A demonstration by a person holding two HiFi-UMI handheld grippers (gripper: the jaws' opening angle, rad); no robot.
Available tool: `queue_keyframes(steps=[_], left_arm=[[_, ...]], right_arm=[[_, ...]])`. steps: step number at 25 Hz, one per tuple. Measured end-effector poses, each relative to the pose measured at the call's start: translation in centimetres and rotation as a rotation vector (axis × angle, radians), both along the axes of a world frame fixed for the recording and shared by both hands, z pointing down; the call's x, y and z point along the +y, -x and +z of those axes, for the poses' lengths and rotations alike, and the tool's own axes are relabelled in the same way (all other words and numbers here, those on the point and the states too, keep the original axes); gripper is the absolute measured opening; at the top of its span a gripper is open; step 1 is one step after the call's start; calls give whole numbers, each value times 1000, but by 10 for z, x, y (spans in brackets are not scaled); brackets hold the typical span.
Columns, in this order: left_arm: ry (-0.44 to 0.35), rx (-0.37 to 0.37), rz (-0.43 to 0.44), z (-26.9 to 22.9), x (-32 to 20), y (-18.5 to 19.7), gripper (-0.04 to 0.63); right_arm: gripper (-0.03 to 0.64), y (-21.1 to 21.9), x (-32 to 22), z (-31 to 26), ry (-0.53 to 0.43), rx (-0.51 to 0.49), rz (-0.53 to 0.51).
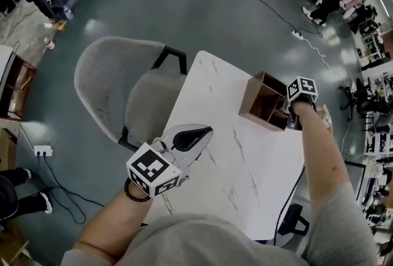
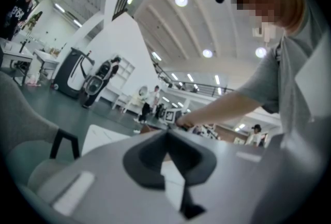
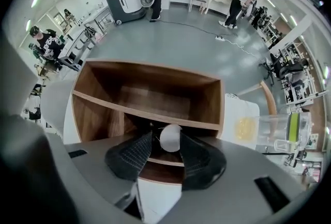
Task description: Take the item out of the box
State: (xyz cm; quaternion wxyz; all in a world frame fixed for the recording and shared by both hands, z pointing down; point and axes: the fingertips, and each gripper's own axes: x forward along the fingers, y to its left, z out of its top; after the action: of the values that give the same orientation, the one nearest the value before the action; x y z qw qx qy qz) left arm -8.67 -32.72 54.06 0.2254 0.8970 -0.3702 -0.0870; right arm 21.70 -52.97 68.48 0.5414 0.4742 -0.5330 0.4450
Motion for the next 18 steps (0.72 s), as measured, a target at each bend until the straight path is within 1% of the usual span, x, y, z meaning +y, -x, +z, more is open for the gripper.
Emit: queue_keyframes(steps=[5, 9, 13, 18], left_arm=[[11, 4, 4, 5, -1, 0, 2], [19, 11, 3, 8, -1, 0, 2], [31, 9, 7, 13, 0, -3, 2], [46, 12, 3, 16, -2, -4, 2]], right_arm=[[141, -2, -1, 5, 15, 61, -29], [115, -6, -3, 6, 5, 128, -42], [107, -6, -3, 7, 15, 150, -66], [92, -8, -6, 7, -7, 188, -99]])
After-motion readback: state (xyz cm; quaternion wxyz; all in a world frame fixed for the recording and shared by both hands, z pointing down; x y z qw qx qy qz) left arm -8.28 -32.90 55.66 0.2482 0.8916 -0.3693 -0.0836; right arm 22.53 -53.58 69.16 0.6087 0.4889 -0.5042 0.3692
